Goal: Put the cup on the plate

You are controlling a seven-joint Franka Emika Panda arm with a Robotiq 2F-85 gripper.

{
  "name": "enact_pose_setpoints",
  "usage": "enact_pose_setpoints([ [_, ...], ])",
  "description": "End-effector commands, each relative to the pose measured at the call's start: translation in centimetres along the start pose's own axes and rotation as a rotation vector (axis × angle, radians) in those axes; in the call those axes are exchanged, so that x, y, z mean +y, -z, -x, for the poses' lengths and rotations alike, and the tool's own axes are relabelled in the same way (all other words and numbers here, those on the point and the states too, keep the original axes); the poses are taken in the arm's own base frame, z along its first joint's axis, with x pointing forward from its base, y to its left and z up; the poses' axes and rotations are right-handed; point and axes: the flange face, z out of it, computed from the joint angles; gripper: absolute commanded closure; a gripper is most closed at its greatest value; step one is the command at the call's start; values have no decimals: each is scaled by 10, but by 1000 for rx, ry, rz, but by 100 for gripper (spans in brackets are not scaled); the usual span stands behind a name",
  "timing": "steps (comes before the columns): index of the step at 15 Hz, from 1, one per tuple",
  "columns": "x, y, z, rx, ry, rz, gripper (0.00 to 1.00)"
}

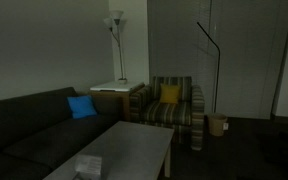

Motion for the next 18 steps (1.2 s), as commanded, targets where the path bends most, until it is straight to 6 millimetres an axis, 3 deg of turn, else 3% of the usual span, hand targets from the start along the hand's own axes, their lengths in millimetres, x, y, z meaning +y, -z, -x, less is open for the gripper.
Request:
enact_pose_setpoints([
  [1, 0, 1, 0, -1, 0, 0, 0],
  [4, 0, 1, 0, 0, 0, 0, 0],
  [9, -18, -28, -14, -19, 73, -30, 0],
  [18, -109, -93, -43, 19, 178, -112, 0],
])
